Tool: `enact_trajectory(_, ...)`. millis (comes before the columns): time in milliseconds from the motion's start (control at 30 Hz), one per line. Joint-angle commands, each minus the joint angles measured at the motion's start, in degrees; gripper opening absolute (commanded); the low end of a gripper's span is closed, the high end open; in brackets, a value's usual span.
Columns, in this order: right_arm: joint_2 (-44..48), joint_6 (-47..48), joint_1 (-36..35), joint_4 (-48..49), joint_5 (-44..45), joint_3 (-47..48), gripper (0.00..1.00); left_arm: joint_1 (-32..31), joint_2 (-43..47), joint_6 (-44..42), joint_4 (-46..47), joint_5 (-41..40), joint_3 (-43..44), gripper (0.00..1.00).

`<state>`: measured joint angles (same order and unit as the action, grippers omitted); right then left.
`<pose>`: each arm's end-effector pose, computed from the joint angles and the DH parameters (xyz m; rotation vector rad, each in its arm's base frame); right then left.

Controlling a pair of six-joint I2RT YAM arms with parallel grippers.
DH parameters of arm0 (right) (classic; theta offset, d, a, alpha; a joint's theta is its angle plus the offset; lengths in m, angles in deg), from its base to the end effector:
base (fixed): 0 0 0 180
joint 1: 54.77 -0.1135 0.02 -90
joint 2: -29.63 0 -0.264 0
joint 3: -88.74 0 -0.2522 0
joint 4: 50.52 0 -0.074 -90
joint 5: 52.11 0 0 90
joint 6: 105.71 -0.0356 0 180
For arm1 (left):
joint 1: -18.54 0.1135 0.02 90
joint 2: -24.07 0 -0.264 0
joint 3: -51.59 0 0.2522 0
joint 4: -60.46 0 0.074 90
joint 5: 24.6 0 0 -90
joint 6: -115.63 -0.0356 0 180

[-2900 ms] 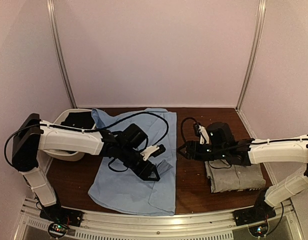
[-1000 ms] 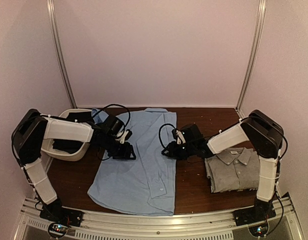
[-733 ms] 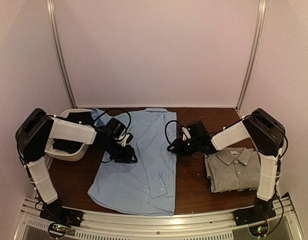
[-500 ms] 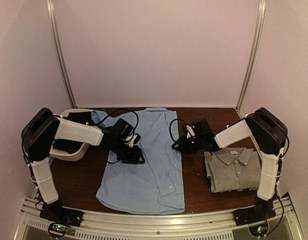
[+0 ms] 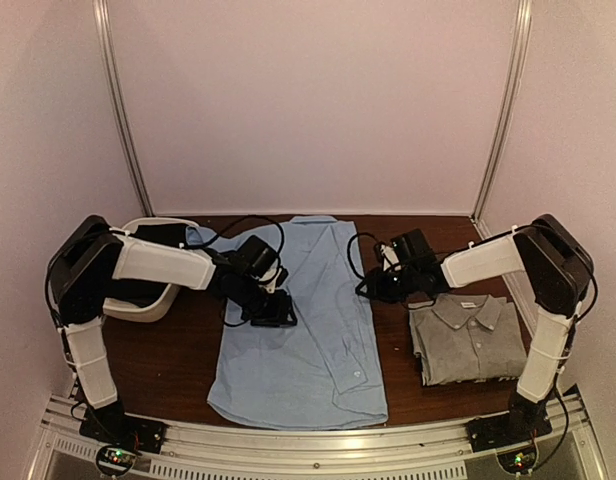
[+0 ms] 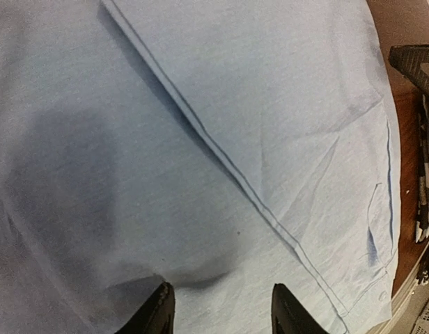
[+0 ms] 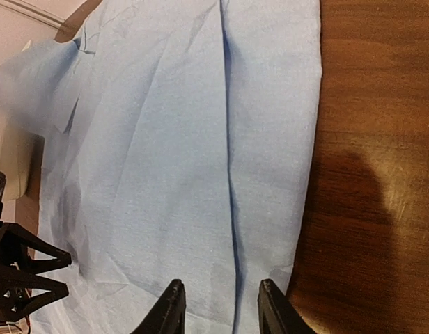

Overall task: Fold and stack the long sleeve shirts
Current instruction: Move the 1/3-folded shirt to the center of the board, then pick up the sleeve from the center of the board.

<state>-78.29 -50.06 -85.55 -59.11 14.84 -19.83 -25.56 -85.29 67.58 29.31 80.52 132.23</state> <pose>0.3188 0.2061 0.1391 -0.1333 2.5150 0.9897 0.2686 -0.2733 0.1477 0.1540 2.8245 -0.7935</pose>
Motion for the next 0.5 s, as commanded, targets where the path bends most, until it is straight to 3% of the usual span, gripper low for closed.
enact_trajectory(0, 4.40, 1.93, -0.93, -2.20, 2.65, 2.49, 0.39, 0.33, 5.12, -0.22, -4.30, -5.39, 3.45, 0.49)
enact_trajectory(233, 2.45, 1.67, -3.09, -1.22, 1.06, 6.56, 0.40, 7.48, 8.87, -2.44, -8.63, -12.52, 6.10, 0.49)
enact_trajectory(467, 1.35, 1.16, -4.81, -1.49, 1.12, 9.41, 0.41, 15.88, 4.09, -6.92, -10.13, -14.23, 12.37, 0.52)
